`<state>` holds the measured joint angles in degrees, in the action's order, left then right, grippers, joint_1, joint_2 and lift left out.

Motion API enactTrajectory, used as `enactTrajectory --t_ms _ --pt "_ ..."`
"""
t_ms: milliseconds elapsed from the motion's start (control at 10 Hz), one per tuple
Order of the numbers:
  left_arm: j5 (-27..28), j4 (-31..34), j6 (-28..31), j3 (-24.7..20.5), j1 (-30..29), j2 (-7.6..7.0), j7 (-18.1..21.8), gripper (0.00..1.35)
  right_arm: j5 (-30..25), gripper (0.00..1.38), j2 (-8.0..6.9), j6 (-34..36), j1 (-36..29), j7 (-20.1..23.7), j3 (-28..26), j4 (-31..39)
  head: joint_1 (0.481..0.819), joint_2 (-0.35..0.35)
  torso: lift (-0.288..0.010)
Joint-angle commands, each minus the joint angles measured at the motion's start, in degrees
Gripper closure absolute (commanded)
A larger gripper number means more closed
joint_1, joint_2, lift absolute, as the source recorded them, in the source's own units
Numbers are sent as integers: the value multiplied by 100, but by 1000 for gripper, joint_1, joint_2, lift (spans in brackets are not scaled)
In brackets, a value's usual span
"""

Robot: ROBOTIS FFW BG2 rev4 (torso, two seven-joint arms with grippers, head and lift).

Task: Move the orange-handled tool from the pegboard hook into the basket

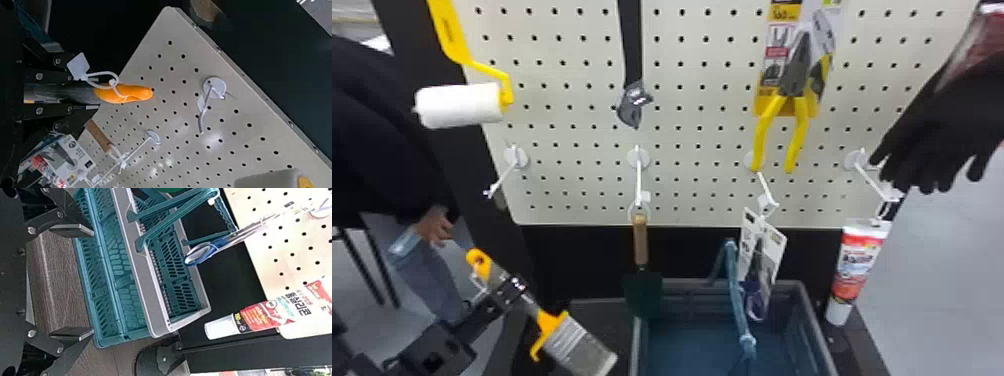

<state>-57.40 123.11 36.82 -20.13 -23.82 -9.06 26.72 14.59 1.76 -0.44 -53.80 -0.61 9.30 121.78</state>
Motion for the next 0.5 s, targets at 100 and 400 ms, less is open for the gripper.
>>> enactTrajectory --t_ms 100,400 --pt "36 -27 19 -123 -106 -114 -18 1211 0 395 0 0 0 -1 -7 -6 549 0 -100" --pt "62 -294 19 -141 -143 97 -18 1211 9 395 0 17 0 -1 1 -6 549 0 -100"
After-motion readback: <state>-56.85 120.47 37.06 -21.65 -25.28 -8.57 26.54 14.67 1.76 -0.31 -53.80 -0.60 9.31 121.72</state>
